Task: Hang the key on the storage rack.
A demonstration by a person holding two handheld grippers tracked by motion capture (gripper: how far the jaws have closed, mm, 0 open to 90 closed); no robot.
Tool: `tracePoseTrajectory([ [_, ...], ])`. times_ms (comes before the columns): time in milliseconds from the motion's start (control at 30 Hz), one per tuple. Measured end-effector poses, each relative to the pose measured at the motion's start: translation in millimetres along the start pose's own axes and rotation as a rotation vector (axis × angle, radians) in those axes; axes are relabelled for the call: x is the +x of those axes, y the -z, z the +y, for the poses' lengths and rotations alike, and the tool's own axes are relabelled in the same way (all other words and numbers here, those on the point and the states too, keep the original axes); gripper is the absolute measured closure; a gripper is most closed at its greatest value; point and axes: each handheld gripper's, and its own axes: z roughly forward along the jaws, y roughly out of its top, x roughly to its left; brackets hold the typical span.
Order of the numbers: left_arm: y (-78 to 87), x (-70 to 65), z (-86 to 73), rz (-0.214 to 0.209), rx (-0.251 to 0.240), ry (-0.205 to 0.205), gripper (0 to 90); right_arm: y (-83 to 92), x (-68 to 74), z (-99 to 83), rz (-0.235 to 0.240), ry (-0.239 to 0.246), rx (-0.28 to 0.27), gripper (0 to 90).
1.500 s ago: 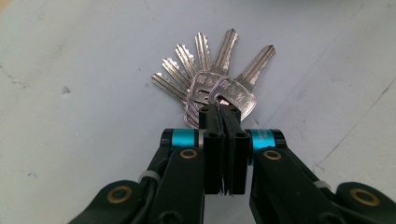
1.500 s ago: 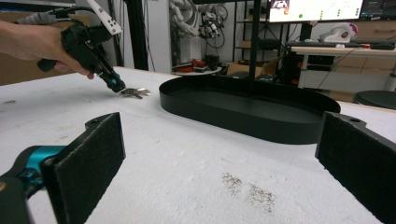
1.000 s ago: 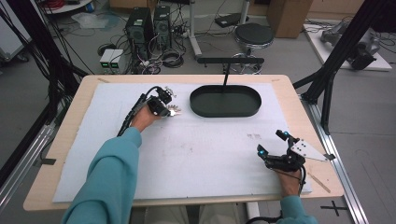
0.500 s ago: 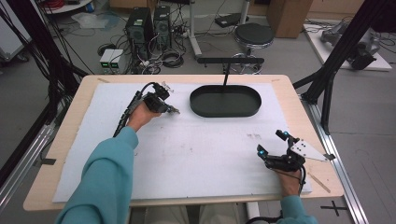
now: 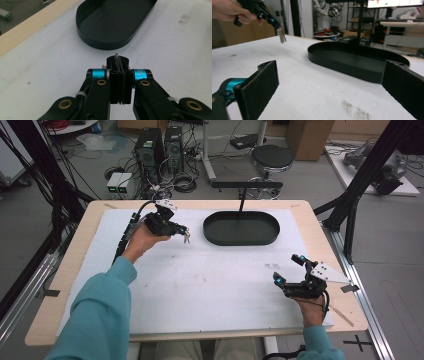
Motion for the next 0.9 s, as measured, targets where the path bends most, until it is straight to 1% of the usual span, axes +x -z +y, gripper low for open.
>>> tracePoseTrajectory([
  [33, 3.4, -1.8, 0.9, -0.006, -0.013, -0.004, 88.4, 0.0, 0.0, 0.0, 0.000, 0.000, 0.000, 0.6],
  [100, 9.9, -5.7, 2.6, -0.032, -0.039, -0.010, 88.4, -2.2, 1.7, 9.3, 0.028, 0.017, 0.001, 0.6],
  [133, 13.1, -7.7, 3.5, -0.039, -0.049, -0.019, 88.4, -5.2, 3.8, 18.6, 0.062, 0.016, 0.011, 0.6],
  [167, 15.9, -9.8, 4.4, -0.053, -0.060, -0.024, 88.4, -5.2, 3.8, 18.6, 0.062, 0.016, 0.011, 0.6],
  [200, 18.7, -11.5, 5.2, -0.066, -0.072, -0.030, 88.4, -6.9, 4.6, 23.6, 0.071, 0.023, 0.016, 0.6],
  [267, 23.4, -15.7, 6.5, -0.086, -0.091, -0.043, 88.4, -10.7, 7.0, 32.8, 0.104, 0.036, 0.016, 0.6],
  [333, 26.8, -20.1, 6.3, -0.103, -0.114, -0.054, 88.4, -15.0, 10.3, 41.3, 0.142, 0.035, 0.027, 0.6],
  [433, 30.7, -24.4, 2.9, -0.140, -0.160, -0.055, 88.4, -21.7, 14.2, 53.4, 0.186, 0.066, 0.038, 0.6],
  [500, 33.5, -26.7, -0.1, -0.157, -0.185, -0.053, 88.4, -25.8, 16.6, 61.4, 0.205, 0.082, 0.051, 0.6],
  [567, 36.2, -29.6, -2.4, -0.173, -0.206, -0.056, 88.4, -29.4, 17.9, 69.2, 0.242, 0.080, 0.067, 0.6],
  [633, 38.8, -32.7, -4.2, -0.198, -0.231, -0.055, 88.4, -32.9, 19.8, 76.9, 0.261, 0.092, 0.078, 0.7],
  [700, 41.3, -36.8, -4.8, -0.209, -0.244, -0.064, 88.4, -36.8, 20.6, 84.0, 0.284, 0.104, 0.086, 0.7],
  [833, 44.0, -46.8, -2.7, -0.246, -0.275, -0.091, 88.4, -45.2, 21.7, 96.0, 0.311, 0.132, 0.106, 0.9],
  [900, 44.8, -51.5, -1.5, -0.260, -0.297, -0.105, 88.4, -50.5, 23.0, 100.9, 0.336, 0.132, 0.120, 1.2],
])
